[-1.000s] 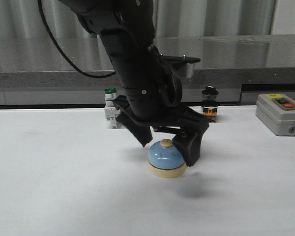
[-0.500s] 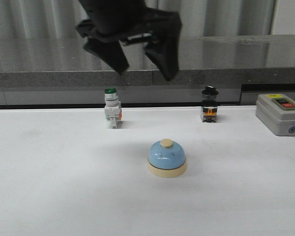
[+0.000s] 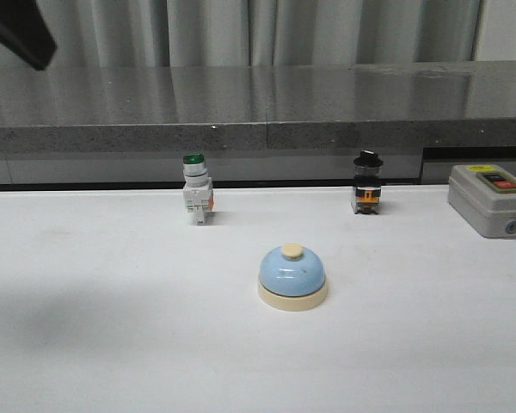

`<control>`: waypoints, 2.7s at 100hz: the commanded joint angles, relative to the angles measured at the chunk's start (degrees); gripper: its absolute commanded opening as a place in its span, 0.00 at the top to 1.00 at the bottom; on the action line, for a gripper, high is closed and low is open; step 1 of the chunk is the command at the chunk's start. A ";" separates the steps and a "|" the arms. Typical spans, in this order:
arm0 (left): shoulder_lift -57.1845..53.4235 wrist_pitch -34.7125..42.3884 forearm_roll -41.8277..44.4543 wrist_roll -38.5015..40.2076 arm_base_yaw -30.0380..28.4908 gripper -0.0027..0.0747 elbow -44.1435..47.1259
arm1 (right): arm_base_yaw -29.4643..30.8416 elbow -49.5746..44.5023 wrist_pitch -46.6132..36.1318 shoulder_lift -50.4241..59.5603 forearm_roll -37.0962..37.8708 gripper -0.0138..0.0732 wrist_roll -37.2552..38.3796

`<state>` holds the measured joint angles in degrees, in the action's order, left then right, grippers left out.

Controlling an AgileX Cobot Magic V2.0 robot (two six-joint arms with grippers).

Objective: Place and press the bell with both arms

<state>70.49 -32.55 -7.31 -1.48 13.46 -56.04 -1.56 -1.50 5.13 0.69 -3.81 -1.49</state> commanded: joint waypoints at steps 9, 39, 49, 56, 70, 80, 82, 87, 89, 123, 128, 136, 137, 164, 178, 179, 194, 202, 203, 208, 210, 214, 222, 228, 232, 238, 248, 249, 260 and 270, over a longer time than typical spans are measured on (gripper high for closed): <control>-10.86 6.44 -1.74 0.65 -2.39 0.10 6.36 | 0.24 0.80 -4.80 0.96 -0.17 0.92 -0.23; -27.06 9.64 -2.77 0.65 -2.39 0.10 17.30 | 0.24 0.80 -4.80 0.96 -0.17 0.92 -0.23; -29.28 9.64 -2.77 0.65 -2.39 0.10 17.56 | 0.24 0.80 -4.80 0.96 -0.17 0.92 -0.23; -29.53 10.04 -2.77 0.65 -2.39 0.10 17.56 | 0.24 0.80 -4.80 0.96 -0.17 0.92 -0.23; -29.53 10.89 -2.77 0.65 -2.39 0.13 17.56 | 0.24 0.80 -4.80 0.96 -0.17 0.92 -0.23; -29.53 11.03 -2.77 0.65 -2.39 0.25 17.56 | 0.24 0.80 -4.80 0.96 -0.17 0.92 -0.23; -29.53 11.03 -2.77 0.65 -2.39 0.28 17.56 | 0.24 0.80 -4.80 0.96 -0.17 0.92 -0.23; -29.53 11.03 -2.77 0.65 -2.39 0.37 17.56 | 0.24 0.80 -4.80 0.96 -0.17 0.92 -0.23; -29.53 11.03 -2.77 0.65 -2.39 0.42 17.56 | 0.24 0.80 -4.80 0.96 -0.17 0.92 -0.23; -29.53 11.03 -2.77 0.65 -2.39 0.99 17.56 | 0.24 0.80 -4.80 0.96 -0.17 0.92 -0.23; -29.53 11.03 -2.77 0.65 -2.39 0.99 17.56 | 0.24 0.80 -4.80 0.96 -0.17 0.92 -0.23; -29.53 11.03 -2.77 0.65 -2.39 0.99 17.56 | 0.24 0.80 -4.80 0.96 -0.17 0.92 -0.23; -29.53 11.03 -2.77 0.65 -2.39 0.99 17.56 | 0.24 0.80 -4.80 0.96 -0.17 0.92 -0.23; -29.53 11.03 -2.77 0.65 -2.39 0.99 17.56 | 0.24 0.80 -4.80 0.96 -0.17 0.92 -0.23; -29.53 11.03 -2.65 0.65 -2.39 0.99 17.56 | 0.24 0.80 -4.80 0.96 -0.17 0.92 -0.23; -29.53 11.03 -2.63 0.65 -2.39 0.99 17.56 | 0.24 0.80 -4.80 0.96 -0.17 0.92 -0.23; -31.17 12.55 0.18 0.65 -2.39 0.99 19.00 | 0.24 0.80 -4.80 0.96 -0.17 0.92 -0.23; -33.93 15.21 0.18 0.65 -2.39 0.99 22.06 | 0.17 0.80 -4.81 0.96 -0.17 0.92 -0.23; -34.54 15.80 0.18 0.65 -2.39 0.99 22.40 | 0.17 0.80 -4.81 0.96 -0.17 0.92 -0.23; -36.88 18.20 0.44 0.65 -2.51 0.99 25.05 | 0.17 0.80 -4.81 0.96 -0.17 0.92 -0.23; -37.59 18.83 0.56 0.65 -2.58 0.99 25.90 | 0.17 0.80 -4.81 0.96 -0.17 0.92 -0.23; -39.77 20.75 0.72 0.65 -2.83 0.99 28.58 | 0.17 0.80 -4.81 0.96 -0.17 0.92 -0.23; -44.46 24.34 1.26 0.65 -4.06 0.99 34.53 | 0.17 0.80 -4.81 0.96 -0.17 0.92 -0.23; -47.99 26.39 2.14 0.65 -4.77 0.99 39.14 | 0.17 0.80 -4.81 0.96 -0.17 0.92 -0.23; -50.78 27.91 2.61 0.65 -5.03 0.99 42.15 | 0.17 0.80 -4.81 0.96 -0.17 0.92 -0.23; -55.11 29.61 2.61 0.79 -5.38 0.99 45.83 | 0.17 0.80 -4.81 0.96 -0.17 0.92 -0.23; -61.82 30.49 2.99 1.02 -5.38 0.99 51.03 | 0.17 0.80 -4.81 0.96 -0.17 0.92 -0.23; -62.27 30.49 2.99 1.02 -5.38 0.99 51.62 | 0.17 0.80 -4.81 0.96 -0.17 0.92 -0.23; -69.00 30.39 3.35 1.02 -5.38 0.99 55.13 | 0.17 0.80 -4.81 0.96 -0.17 0.92 -0.23; -72.73 30.24 4.14 1.02 -5.38 0.99 56.70 | 0.17 0.80 -4.81 0.96 -0.17 0.92 -0.23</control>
<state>0.55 -8.24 -3.80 -1.02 8.25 0.08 -1.56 -1.50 5.13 0.69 -3.81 -1.49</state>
